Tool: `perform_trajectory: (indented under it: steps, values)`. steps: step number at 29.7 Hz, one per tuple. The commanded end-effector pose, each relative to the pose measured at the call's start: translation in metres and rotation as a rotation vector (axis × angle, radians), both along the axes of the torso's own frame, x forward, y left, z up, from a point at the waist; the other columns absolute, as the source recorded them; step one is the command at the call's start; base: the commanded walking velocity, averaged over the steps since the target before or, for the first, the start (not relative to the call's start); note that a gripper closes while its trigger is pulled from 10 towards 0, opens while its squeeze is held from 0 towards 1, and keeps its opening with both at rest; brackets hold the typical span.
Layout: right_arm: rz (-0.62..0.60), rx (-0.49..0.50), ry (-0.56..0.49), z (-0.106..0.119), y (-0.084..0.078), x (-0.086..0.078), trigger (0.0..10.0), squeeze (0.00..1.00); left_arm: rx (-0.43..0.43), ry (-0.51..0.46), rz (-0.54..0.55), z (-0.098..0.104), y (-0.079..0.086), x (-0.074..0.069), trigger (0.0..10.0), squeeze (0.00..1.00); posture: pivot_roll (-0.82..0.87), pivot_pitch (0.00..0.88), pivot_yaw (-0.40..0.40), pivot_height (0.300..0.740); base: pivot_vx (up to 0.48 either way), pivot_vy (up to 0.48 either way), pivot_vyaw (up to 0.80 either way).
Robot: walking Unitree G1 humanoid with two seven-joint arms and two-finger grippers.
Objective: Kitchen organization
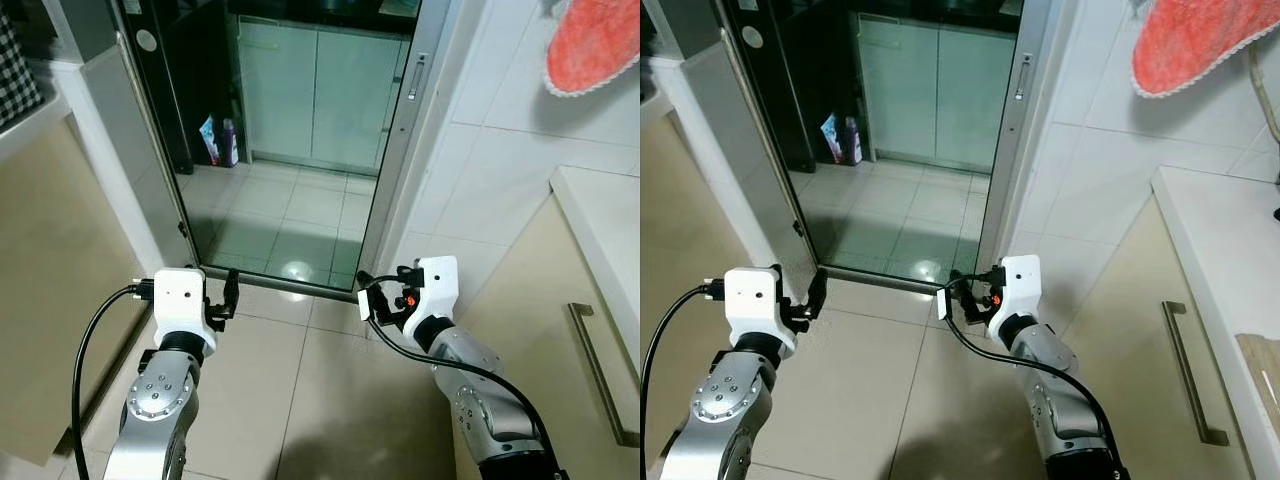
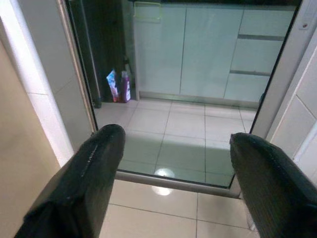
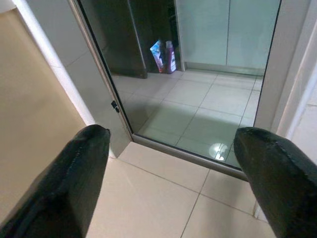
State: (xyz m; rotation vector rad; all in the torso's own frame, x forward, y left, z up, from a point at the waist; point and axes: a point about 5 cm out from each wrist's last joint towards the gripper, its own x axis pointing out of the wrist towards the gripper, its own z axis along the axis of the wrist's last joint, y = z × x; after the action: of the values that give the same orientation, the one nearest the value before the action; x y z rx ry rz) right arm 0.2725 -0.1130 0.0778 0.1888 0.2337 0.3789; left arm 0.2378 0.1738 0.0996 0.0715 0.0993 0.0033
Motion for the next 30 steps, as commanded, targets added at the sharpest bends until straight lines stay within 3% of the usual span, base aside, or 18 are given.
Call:
perform_trajectory:
  steps: [1,10,11,12,13,14,30]
  values:
    - [0.003,0.000,-0.009,0.0015,-0.0009,0.0015,10.0,1.00,0.012,-0.029,0.001,0.0058,-0.0003,-0.0008,10.0,1.00,0.02,0.000,-0.043,0.740,0.000,0.000,0.00]
    - [0.009,0.010,-0.012,0.0032,0.0013,0.0040,10.0,0.97,0.025,-0.039,0.016,0.0080,0.0017,0.0032,10.0,1.00,0.02,0.000,-0.045,0.740,0.000,0.000,0.00]
    - [0.008,0.013,-0.014,0.0038,0.0011,0.0042,10.0,0.00,0.027,-0.038,0.013,0.0080,0.0014,0.0035,2.6,0.01,0.02,0.000,-0.045,0.740,0.000,0.000,0.00]
    - [0.009,0.019,-0.022,0.0050,0.0008,0.0041,8.5,0.00,0.032,-0.037,0.014,0.0079,0.0014,0.0033,0.0,0.00,0.02,0.000,-0.045,0.740,0.000,0.000,0.00]
    - [0.002,0.024,-0.031,0.0065,0.0001,0.0041,2.5,0.00,0.031,-0.036,0.013,0.0078,0.0010,0.0028,0.0,0.00,0.02,0.000,-0.043,0.740,0.000,0.000,0.00]
    - [-0.004,0.027,-0.040,0.0076,-0.0008,0.0039,0.0,0.00,0.029,-0.035,0.011,0.0074,0.0006,0.0019,0.0,0.00,0.02,0.000,-0.043,0.740,0.000,0.000,0.00]
    - [0.009,0.038,-0.052,0.0081,0.0000,0.0021,0.0,0.00,0.035,-0.035,0.019,0.0072,0.0008,0.0018,0.0,0.00,0.02,0.000,-0.044,0.740,0.000,0.000,0.00]
